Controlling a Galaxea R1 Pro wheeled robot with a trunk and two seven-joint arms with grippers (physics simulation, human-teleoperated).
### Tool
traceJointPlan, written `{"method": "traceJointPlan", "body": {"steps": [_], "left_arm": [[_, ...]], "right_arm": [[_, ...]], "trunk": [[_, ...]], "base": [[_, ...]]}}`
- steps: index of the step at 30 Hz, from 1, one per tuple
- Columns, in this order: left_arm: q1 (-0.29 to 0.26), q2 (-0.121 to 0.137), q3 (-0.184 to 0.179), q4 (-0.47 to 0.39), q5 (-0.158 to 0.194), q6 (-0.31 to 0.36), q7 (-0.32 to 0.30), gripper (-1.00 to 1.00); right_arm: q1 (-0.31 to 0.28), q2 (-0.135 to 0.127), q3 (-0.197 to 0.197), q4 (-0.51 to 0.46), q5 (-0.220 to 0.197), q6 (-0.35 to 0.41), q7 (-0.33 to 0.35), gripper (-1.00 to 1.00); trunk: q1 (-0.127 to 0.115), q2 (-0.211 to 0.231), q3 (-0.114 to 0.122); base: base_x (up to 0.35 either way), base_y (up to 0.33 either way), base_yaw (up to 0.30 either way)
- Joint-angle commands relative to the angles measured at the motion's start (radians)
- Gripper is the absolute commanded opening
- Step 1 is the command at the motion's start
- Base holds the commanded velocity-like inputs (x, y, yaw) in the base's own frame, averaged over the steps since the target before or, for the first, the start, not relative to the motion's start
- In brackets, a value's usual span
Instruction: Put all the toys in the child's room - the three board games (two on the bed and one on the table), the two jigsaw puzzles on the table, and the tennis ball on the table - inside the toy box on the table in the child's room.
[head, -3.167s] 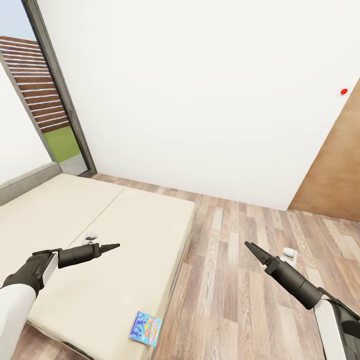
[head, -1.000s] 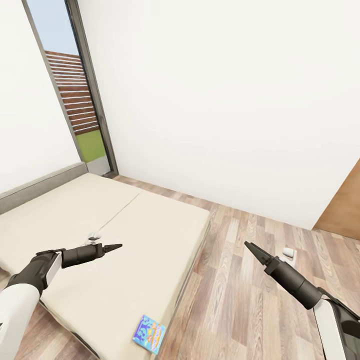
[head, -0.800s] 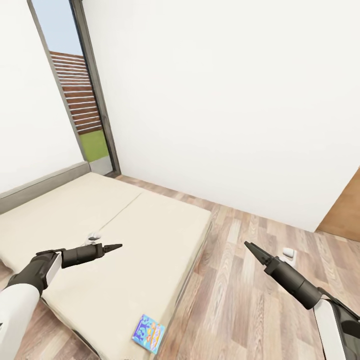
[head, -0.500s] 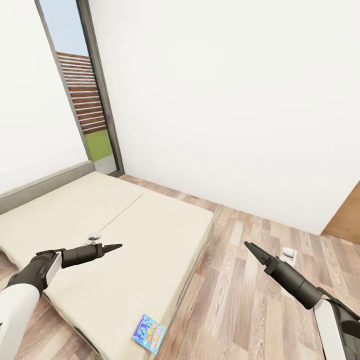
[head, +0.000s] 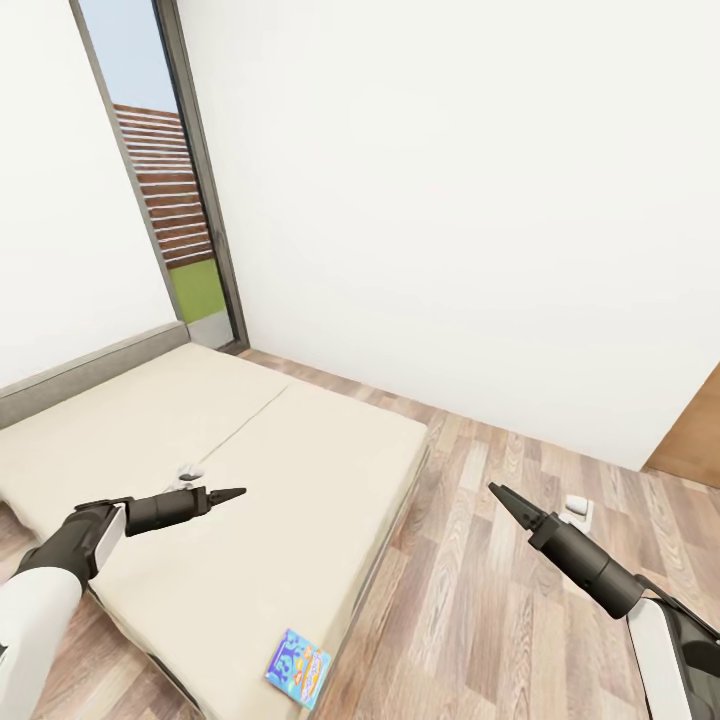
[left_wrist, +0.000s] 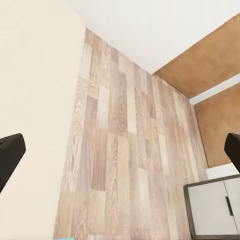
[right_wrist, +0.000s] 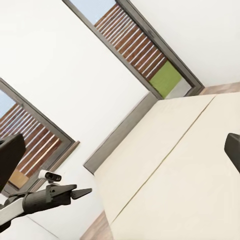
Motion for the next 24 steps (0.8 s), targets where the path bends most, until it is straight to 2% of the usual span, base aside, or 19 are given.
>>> {"method": "traceJointPlan", "body": {"steps": [1,19,24], "left_arm": [[-0.001,-0.002,0.004,0.000,-0.002,0.010,-0.004,1.00],[-0.001,-0.007,0.004,0.000,-0.002,0.010,-0.004,1.00],[-0.001,-0.008,0.004,0.000,-0.002,0.010,-0.003,1.00]], "right_arm": [[-0.001,0.000,-0.001,0.000,-0.005,0.007,0.001,1.00],[-0.001,0.000,0.004,0.000,-0.005,0.006,-0.004,1.00],[-0.001,0.000,0.004,0.000,-0.005,0.005,-0.004,1.00]], "trunk": [[0.001,-0.002,-0.002],[0.001,-0.002,-0.002],[0.001,-0.002,-0.002]], "base": [[0.059,0.000,0.000],[0.013,0.000,0.000],[0.127,0.000,0.000]]}}
